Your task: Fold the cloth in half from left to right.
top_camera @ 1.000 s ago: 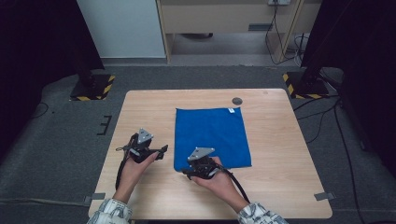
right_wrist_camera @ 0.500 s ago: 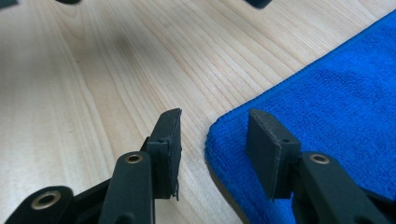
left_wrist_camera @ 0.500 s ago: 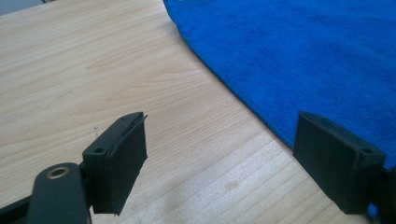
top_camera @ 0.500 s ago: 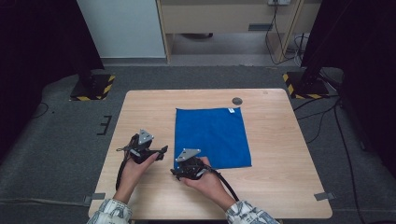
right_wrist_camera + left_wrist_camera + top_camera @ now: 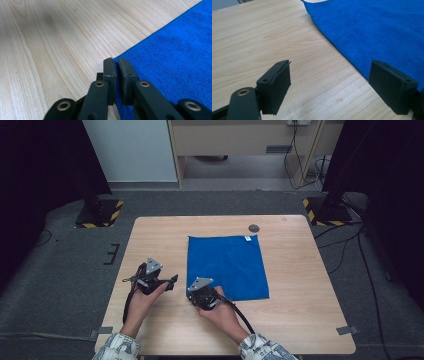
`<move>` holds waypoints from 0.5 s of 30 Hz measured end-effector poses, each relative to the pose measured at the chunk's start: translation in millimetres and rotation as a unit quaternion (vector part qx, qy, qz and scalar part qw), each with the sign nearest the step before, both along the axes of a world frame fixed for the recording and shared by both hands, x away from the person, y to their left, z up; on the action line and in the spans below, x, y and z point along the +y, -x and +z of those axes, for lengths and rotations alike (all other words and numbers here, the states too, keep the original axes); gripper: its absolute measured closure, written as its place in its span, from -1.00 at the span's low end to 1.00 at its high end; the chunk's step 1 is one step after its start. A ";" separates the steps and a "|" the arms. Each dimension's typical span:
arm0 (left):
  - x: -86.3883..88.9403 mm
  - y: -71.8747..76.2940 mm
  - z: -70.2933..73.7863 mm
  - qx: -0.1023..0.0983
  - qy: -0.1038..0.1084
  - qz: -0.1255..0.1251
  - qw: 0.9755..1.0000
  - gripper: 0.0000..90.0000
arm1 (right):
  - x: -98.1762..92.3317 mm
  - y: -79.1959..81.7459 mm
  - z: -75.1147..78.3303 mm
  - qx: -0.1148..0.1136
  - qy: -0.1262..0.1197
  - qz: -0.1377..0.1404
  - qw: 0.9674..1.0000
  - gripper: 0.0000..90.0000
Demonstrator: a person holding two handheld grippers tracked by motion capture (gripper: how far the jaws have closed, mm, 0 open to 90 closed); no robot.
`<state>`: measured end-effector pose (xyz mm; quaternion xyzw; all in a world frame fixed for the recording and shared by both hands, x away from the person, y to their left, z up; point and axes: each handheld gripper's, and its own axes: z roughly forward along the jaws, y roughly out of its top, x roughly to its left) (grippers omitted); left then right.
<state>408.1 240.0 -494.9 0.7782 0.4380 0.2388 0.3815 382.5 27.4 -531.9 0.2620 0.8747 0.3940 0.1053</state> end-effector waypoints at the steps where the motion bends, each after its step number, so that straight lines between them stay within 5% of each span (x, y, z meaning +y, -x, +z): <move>1: -0.3 -0.1 0.2 -0.001 0.001 0.000 1.000 -0.62 | -0.4 -0.5 0.2 0.002 -0.003 -0.001 1.000 0.92; 10: -4.9 -11.8 12.5 0.002 0.005 -0.004 1.000 -0.58 | 4.4 12.0 6.7 0.006 -0.031 0.007 0.999 0.93; 15: -13.9 -39.4 21.0 0.004 0.006 -0.010 1.000 -0.56 | 8.8 18.0 10.8 0.011 -0.040 0.010 0.999 0.93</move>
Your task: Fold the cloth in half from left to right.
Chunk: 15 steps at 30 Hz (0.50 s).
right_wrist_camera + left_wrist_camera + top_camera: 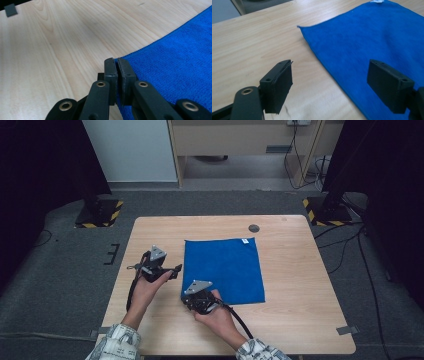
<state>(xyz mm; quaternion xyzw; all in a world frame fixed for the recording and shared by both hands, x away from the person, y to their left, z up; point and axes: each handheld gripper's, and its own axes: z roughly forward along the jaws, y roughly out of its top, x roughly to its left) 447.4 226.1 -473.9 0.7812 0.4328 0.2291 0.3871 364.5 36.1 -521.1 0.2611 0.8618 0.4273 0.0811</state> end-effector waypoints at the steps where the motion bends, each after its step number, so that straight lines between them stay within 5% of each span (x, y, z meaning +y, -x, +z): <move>1: -1.1 -3.7 0.2 0.001 -0.002 -0.002 1.000 -0.55 | 0.6 1.0 0.2 0.000 0.000 0.002 1.000 0.93; 10: -13.2 -44.3 -12.3 0.011 -0.014 -0.012 1.000 -0.53 | 6.1 5.0 1.2 0.003 -0.004 0.002 1.000 0.93; 13: -12.1 -54.7 -19.9 0.033 0.009 -0.007 0.999 -0.45 | 9.2 7.6 -0.2 0.010 -0.011 0.003 1.000 0.93; 15: -11.4 -60.8 -25.7 0.038 0.000 -0.011 0.999 -0.41 | 10.8 10.0 -0.7 0.012 -0.012 0.004 1.000 0.93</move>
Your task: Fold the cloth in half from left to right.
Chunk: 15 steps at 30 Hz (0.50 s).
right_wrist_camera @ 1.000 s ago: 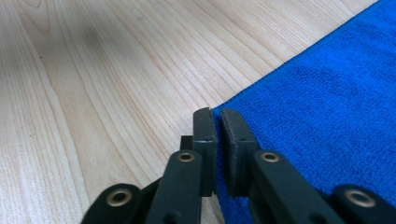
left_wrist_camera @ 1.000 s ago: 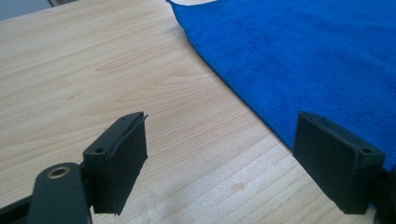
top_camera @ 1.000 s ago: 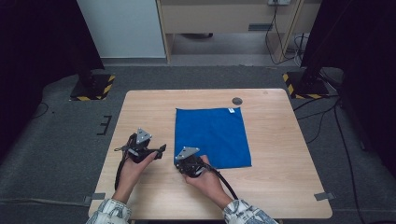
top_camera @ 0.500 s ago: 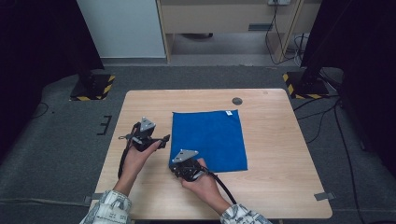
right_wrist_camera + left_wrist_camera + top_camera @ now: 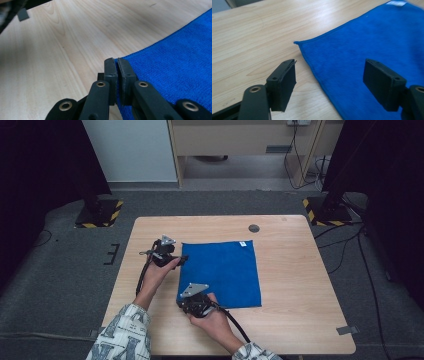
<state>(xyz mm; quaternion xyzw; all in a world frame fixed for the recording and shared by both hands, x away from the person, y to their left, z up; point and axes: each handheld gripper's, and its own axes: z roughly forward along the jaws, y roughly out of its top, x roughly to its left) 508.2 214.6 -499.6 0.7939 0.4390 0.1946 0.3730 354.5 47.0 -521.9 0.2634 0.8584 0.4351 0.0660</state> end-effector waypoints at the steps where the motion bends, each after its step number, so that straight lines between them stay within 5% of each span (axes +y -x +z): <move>1: 0.6 -2.4 -1.9 0.001 0.000 -0.003 1.000 -0.40 | 0.7 1.5 -0.1 0.000 0.000 0.004 1.000 0.93; 8: 8.6 -19.3 -9.5 0.007 -0.001 0.014 1.000 -0.28 | 4.7 5.7 -2.6 -0.002 0.001 -0.003 1.000 0.93; 15: 10.7 -31.3 -12.8 -0.013 -0.009 0.025 1.000 -0.34 | 10.5 7.8 -4.3 -0.001 -0.001 -0.002 1.000 0.93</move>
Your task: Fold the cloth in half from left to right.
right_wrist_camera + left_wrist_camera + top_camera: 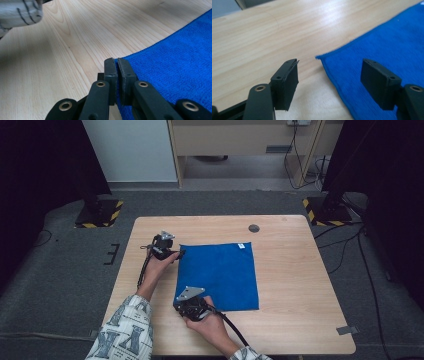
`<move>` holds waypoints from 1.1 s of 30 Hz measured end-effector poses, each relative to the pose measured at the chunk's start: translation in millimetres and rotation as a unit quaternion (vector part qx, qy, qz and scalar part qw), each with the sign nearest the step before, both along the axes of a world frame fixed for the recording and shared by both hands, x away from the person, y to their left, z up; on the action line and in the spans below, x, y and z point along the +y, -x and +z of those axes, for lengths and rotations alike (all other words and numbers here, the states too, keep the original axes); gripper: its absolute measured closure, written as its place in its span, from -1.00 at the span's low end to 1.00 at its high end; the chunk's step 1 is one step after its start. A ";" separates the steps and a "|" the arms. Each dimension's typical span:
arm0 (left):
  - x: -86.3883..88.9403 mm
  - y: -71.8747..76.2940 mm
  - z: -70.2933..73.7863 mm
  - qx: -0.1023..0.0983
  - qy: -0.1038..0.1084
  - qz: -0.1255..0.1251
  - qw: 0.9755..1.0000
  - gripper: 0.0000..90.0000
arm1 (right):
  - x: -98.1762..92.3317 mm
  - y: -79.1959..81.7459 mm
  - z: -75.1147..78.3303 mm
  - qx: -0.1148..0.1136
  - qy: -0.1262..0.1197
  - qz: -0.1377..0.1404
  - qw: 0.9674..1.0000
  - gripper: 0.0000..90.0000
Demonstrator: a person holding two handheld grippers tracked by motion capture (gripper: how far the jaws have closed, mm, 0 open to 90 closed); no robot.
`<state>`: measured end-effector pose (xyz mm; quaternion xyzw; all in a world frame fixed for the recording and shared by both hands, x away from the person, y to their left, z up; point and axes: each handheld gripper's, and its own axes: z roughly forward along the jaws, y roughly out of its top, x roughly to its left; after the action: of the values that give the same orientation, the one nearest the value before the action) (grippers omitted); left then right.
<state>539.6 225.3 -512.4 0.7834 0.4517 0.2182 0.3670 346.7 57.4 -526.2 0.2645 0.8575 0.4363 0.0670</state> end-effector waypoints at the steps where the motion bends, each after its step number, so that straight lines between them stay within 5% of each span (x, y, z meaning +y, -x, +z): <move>1: 0.2 -0.7 -1.7 0.001 -0.001 0.000 1.000 -0.34 | 1.1 -0.2 -0.1 0.001 -0.002 0.000 1.000 0.93; 20: 8.3 -11.1 -23.8 0.026 -0.001 0.031 0.999 -0.40 | 3.1 1.4 -7.0 0.000 -0.001 -0.001 1.000 0.93; 24: 6.3 -7.6 -16.8 0.031 -0.003 0.025 0.999 -0.38 | 3.7 2.4 -6.4 0.000 0.000 -0.002 1.000 0.93; 28: 1.0 -2.5 -2.3 0.009 0.000 0.018 1.000 -0.30 | 4.0 3.9 -5.5 -0.002 0.000 -0.002 1.000 0.93; 30: -1.5 -3.8 2.9 0.024 0.011 0.014 1.000 -0.25 | 4.5 5.6 -5.0 -0.004 0.001 0.001 1.000 0.93; 33: -5.3 -7.8 8.6 0.019 0.005 0.012 1.000 -0.25 | 4.8 6.8 -5.0 -0.004 0.000 0.001 1.000 0.93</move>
<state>547.4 220.0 -503.8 0.7801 0.4687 0.2056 0.3599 339.8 62.2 -531.2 0.2617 0.8576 0.4371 0.0703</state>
